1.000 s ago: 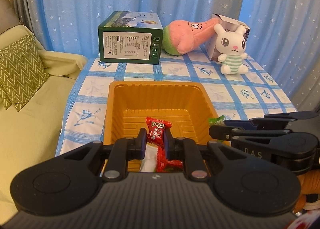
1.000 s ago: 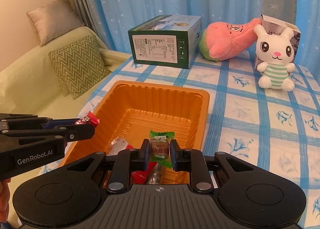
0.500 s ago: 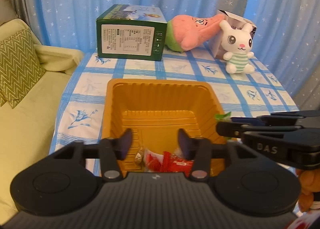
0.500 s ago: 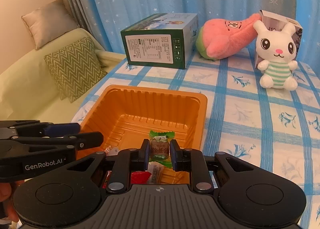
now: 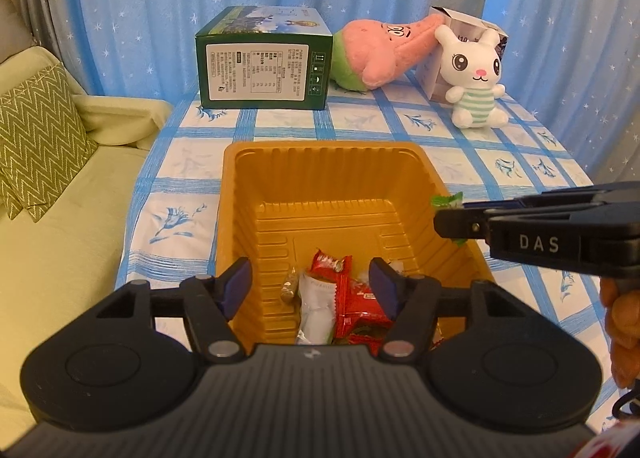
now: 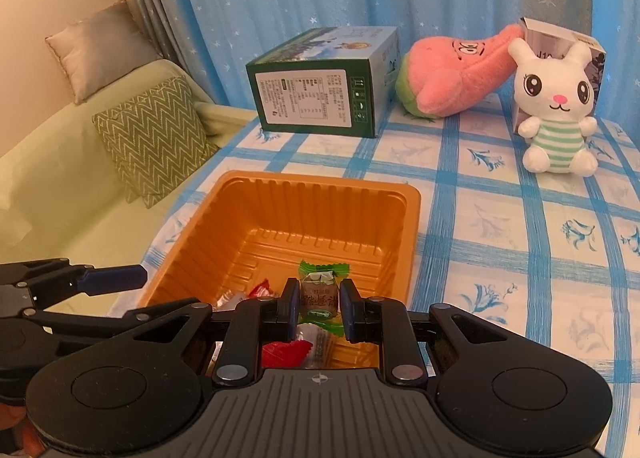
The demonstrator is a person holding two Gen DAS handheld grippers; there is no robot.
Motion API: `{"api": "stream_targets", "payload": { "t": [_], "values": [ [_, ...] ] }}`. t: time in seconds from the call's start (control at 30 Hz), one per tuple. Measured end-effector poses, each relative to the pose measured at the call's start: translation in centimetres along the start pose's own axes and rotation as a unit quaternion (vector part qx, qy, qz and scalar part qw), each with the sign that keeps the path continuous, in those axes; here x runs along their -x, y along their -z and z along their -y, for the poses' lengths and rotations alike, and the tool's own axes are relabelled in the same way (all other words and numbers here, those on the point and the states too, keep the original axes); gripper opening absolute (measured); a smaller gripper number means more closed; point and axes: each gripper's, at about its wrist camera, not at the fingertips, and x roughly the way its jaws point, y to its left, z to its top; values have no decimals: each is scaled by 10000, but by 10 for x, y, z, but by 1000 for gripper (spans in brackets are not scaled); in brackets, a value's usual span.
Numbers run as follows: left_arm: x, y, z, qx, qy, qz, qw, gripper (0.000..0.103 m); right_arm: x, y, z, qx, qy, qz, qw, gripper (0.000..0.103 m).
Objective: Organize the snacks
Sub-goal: 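Lower both candies into the tray and open both grippers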
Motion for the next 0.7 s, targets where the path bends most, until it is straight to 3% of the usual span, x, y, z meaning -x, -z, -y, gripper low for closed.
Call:
{"api": "stream_targets", "payload": {
  "t": [0.57,0.6,0.67,0.7],
  "values": [
    [10,1,-11,47,-77,59,9999,63,-2,-19,-5,-41,-147,251,9996,23],
    [11,2,-12,44,-90,64,9999,64,-3,-21,-3,-121,-149,224,9996,26],
    [14,4,-12,0,-122,106,9999,72,0,-23,4,-322,-112,296,9990,78],
    [15,5,-11,-20,-148,126,9998,74,4,-22,7,-403,-111,406,9983,80]
  ]
}}
